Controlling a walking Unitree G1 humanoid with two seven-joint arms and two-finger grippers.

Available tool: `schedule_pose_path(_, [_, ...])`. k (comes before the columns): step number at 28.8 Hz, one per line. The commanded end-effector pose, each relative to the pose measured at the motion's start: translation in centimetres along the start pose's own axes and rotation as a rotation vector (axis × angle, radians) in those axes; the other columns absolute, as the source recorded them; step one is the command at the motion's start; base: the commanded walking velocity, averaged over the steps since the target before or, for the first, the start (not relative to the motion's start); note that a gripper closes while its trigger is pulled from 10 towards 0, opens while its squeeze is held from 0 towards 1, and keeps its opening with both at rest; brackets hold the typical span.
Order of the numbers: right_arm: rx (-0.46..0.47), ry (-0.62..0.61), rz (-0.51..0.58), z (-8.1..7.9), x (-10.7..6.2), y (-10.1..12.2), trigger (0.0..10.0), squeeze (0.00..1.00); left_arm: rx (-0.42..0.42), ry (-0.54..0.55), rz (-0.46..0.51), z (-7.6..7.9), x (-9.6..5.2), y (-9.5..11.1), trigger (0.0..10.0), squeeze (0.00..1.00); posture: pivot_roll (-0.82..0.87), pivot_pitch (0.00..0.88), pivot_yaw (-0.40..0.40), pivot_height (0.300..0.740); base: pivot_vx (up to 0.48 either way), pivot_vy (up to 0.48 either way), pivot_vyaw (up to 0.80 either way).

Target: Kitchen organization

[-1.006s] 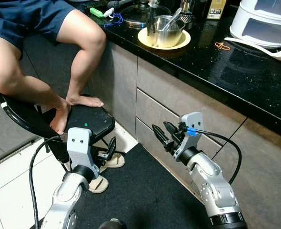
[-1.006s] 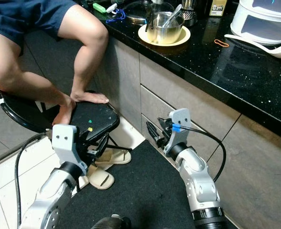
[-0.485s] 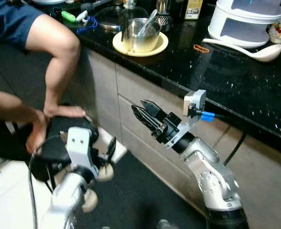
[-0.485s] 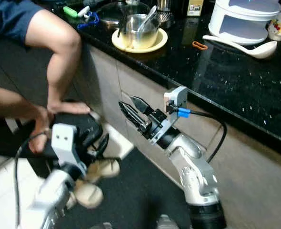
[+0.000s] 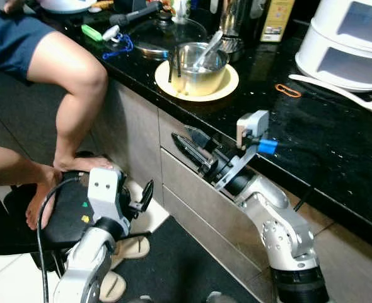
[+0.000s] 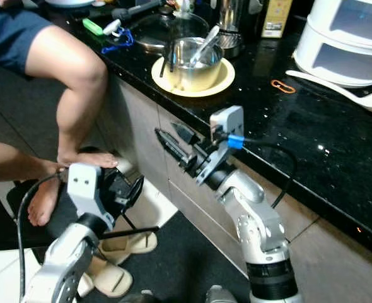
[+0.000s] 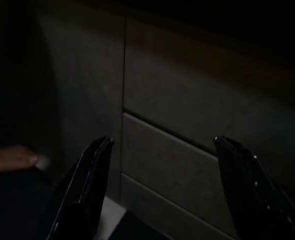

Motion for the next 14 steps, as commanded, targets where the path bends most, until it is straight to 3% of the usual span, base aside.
schedule_pose_path(1, [0.002, 0.013, 0.010, -0.4, 0.1, 0.4, 10.0, 0.00, 0.010, -0.012, -0.016, 0.3, 0.0, -0.4, 10.0, 0.00, 0.05, 0.083, -0.013, 0.740, 0.405, 0.000, 0.00])
schedule_pose_path(10, [0.026, 0.031, 0.030, -0.8, 0.4, 0.8, 10.0, 0.00, 0.011, -0.017, -0.015, 0.4, -0.1, -0.4, 10.0, 0.00, 0.05, 0.081, -0.015, 0.740, 0.390, 0.000, 0.00])
schedule_pose_path(14, [0.067, 0.051, 0.071, -1.0, 0.6, 1.7, 10.0, 0.00, 0.006, -0.016, -0.012, 0.4, -0.1, -0.4, 10.0, 0.00, 0.05, 0.080, -0.015, 0.740, 0.000, 0.000, 0.00])
Point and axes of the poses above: a point about 5 cm out from each wrist's last joint towards the gripper, its own x axis pointing out of the wrist towards the gripper, its own y axis along the axis of the wrist's last joint, z = x × y, the point moved 2 cm from there along x, pointing out of the wrist towards the gripper, and after that the axes turned 8 degrees about x, right-handed, at the moved point
